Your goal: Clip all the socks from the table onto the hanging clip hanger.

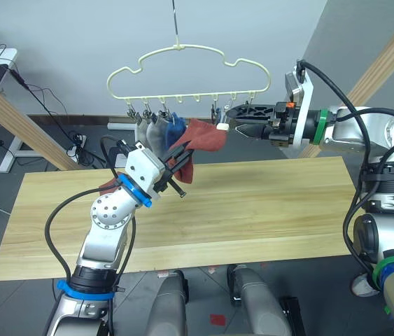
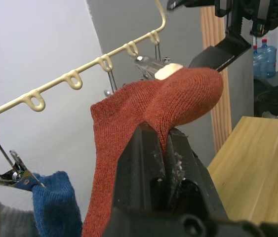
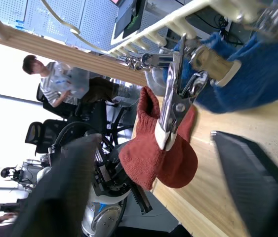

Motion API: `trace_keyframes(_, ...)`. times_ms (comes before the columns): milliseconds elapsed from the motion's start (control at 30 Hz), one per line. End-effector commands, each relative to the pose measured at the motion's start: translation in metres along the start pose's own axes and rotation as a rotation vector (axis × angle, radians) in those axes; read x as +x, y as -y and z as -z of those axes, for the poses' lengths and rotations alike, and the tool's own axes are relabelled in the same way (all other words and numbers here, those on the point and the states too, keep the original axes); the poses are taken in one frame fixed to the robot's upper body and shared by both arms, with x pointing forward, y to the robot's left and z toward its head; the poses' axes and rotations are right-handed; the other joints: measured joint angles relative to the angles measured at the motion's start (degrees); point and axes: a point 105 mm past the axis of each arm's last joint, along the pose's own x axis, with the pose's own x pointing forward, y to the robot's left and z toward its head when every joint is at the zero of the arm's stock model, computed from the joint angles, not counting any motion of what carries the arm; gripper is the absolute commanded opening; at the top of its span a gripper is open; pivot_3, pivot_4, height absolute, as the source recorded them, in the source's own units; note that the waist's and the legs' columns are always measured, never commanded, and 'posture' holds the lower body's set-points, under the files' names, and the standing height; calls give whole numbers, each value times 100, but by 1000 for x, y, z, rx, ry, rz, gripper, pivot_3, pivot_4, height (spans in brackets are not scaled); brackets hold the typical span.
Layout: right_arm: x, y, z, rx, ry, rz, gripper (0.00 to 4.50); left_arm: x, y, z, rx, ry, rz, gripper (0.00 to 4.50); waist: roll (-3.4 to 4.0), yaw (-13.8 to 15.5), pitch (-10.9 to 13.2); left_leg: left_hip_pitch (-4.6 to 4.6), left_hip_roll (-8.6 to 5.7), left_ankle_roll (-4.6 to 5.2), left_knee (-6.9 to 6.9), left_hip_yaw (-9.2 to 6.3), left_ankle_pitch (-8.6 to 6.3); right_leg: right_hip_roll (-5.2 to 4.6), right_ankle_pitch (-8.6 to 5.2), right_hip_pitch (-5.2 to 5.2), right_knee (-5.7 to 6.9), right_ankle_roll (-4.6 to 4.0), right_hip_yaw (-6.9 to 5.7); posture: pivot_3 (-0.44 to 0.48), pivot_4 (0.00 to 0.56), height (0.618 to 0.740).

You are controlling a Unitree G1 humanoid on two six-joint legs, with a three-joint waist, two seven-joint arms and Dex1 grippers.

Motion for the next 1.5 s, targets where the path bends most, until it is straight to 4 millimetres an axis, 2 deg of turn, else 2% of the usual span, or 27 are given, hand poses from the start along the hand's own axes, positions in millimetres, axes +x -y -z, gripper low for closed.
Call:
trace_keyframes(33, -13, -6, 4, -74, 7, 5, 4442, 1, 0, -11, 22, 37, -1, 0, 0, 5, 0, 0, 0, 0, 0, 0, 0, 0, 0, 0, 0, 1, 0, -30, 338, 740)
trace_keyframes(167, -31, 7, 18, -426, -1, 250, 4442, 2, 7, -4, 1, -4, 21, 0, 7, 41, 4, -5, 2, 0, -2, -3, 0, -4, -12, -2, -5, 20, -1, -34, 337, 740)
trace_keyframes(300, -32, 1, 19, -635, 89, 289, 4442, 3, 11, 0, -45, -32, 30, 0, 7, 25, 5, -5, 0, 1, 2, -3, -1, -4, -14, -1, -10, 27, -2, -37, 335, 740)
trace_keyframes(433, -36, 21, 26, -814, 188, 489, 4500, -5, 14, 5, -91, -65, 42, 1052, 6, 10, 4, 1, 2, 0, 8, -3, 0, 9, -13, 0, -4, 30, -2, -57, 328, 740)
trace_keyframes(500, -38, 23, 25, -970, 260, 593, 4500, -12, 12, 6, -101, -85, 37, 1600, 7, 2, 4, 2, 4, 0, 5, -4, 0, 12, -14, -1, -4, 30, -3, -56, 327, 740)
trace_keyframes(667, -34, 21, 23, -1029, 414, 656, 4500, -23, 10, 4, -175, -130, 52, 2917, 7, -18, 4, 5, 5, -3, 9, 5, 1, 13, -12, -6, 2, 33, 6, -43, 326, 740)
trace_keyframes(733, -30, 19, 20, -1052, 488, 700, 4500, -28, 4, 1, -318, -166, 64, 3453, 6, -12, 4, 8, 6, -3, 11, 2, 2, 15, -12, -2, 4, 34, 2, -34, 325, 740)
trace_keyframes(800, -28, 14, 14, -1143, 579, 768, 4500, -31, -3, -7, -559, -189, 67, 3961, 5, -11, 5, 9, 6, -4, 10, 1, 2, 16, -12, -3, 6, 34, 2, -19, 327, 740)
trace_keyframes(867, -22, 16, 13, -1091, 626, 784, 4500, -28, -12, -26, -610, -162, 106, 4480, 2, -11, 7, 8, 6, -5, 10, -2, 2, 17, -12, -4, 5, 35, 0, -13, 327, 740)
trace_keyframes(1033, -2, 13, 13, -1028, 676, 763, 4500, -22, -27, -54, -662, -117, 135, 4480, 2, 13, 7, 6, 3, -6, 10, -3, 2, 15, -12, -1, 1, 36, 2, 4, 332, 740)
trace_keyframes(1233, 10, 8, 2, -993, 759, 774, 4500, -21, -24, -57, -575, -132, 139, 4480, 2, 23, 7, 7, 2, -6, 8, -1, 3, 12, -12, -3, 3, 34, 3, 17, 333, 740)
trace_keyframes(1333, 9, 9, -3, -986, 791, 796, 3910, -21, -20, -59, -548, -127, 140, 4500, 2, 60, 7, 8, 6, -6, 7, -8, 3, 15, -12, -3, 6, 34, -2, 29, 335, 740)
trace_keyframes(1433, 12, 9, -4, -984, 793, 795, 2859, -20, -20, -60, -534, -118, 137, 4500, 2, 104, 7, 8, 4, -7, 8, -6, 3, 13, -12, -3, 5, 34, 1, 32, 337, 740)
trace_keyframes(1500, 17, 8, -4, -968, 798, 797, 2859, -18, -21, -61, -526, -113, 128, 4500, 2, 118, 7, 8, 3, -6, 9, -5, 3, 13, -12, -3, 5, 34, 2, 34, 336, 740)
